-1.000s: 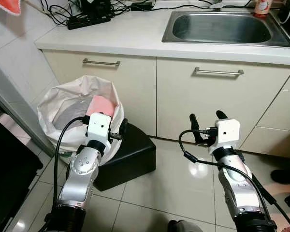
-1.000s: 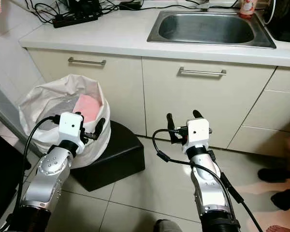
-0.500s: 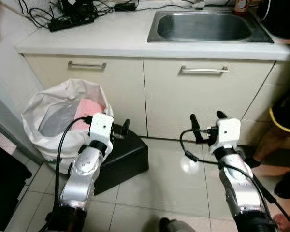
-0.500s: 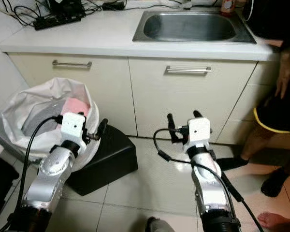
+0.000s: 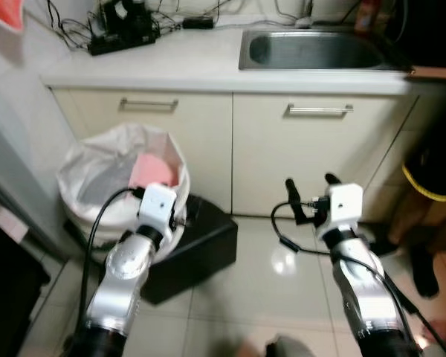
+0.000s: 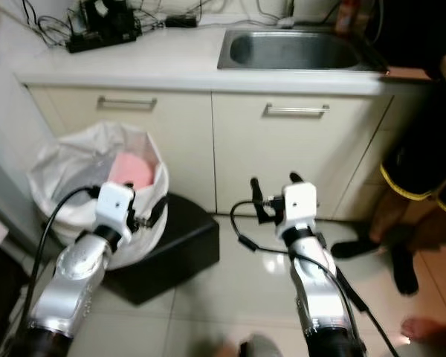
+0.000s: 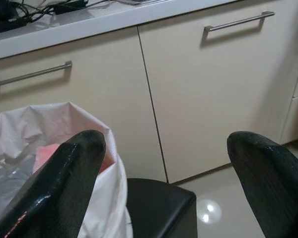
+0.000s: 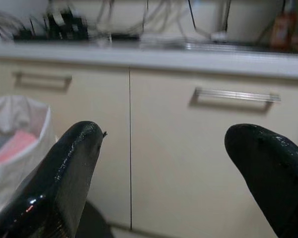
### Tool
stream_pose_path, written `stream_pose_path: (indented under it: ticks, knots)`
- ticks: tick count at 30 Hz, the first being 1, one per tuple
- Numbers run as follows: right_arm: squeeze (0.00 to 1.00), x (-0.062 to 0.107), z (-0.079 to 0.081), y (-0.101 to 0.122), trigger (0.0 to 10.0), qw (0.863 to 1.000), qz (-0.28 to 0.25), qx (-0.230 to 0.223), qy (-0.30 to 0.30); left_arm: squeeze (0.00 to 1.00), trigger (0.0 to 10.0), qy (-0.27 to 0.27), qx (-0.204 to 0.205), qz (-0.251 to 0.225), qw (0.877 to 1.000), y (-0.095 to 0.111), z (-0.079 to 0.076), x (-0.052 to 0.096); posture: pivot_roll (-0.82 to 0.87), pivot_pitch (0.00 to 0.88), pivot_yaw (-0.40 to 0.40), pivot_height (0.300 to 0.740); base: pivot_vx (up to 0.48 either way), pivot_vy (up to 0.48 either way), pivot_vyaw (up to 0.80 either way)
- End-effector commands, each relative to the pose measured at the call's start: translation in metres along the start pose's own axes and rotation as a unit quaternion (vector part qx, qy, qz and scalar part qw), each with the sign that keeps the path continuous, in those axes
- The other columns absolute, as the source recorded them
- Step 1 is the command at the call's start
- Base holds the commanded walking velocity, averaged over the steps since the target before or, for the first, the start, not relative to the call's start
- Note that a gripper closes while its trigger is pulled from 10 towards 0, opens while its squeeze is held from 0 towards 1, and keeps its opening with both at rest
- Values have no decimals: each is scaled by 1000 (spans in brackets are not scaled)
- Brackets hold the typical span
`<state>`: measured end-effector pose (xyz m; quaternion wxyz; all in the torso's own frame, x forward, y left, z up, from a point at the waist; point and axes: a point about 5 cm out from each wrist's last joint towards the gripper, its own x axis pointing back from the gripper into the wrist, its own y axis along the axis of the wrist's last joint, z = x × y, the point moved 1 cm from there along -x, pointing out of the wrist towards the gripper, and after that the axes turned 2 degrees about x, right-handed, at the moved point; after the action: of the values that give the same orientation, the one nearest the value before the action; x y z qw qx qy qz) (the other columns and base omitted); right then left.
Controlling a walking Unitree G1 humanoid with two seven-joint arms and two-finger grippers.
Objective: Clothes washing
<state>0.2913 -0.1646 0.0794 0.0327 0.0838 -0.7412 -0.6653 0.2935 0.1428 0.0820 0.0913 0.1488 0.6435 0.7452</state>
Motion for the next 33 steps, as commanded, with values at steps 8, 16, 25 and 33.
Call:
stream_pose_path:
  ticks: [8, 16, 25, 33]
  knots:
    - [0, -2, -4, -1, 10000, 1000, 6, 21, -17, 0, 10000, -25, -22, -9, 999, 8, -10, -5, -160, 0, 76, 740, 0, -122, -86]
    - [0, -3, -3, -2, 10000, 1000, 8, 15, -18, 0, 10000, -58, -35, -20, 998, 10, -18, -4, -157, 0, 81, 740, 0, -403, -95]
    - [0, -4, -3, -2, 10000, 1000, 6, 14, -17, 0, 10000, -55, -41, -22, 997, 13, -16, -6, -154, 0, 82, 740, 0, 0, -763]
    - [0, -3, -2, -4, 10000, 1000, 9, 10, -12, 0, 10000, -60, -43, -22, 997, 12, -20, -4, -150, 0, 79, 740, 0, 0, -762]
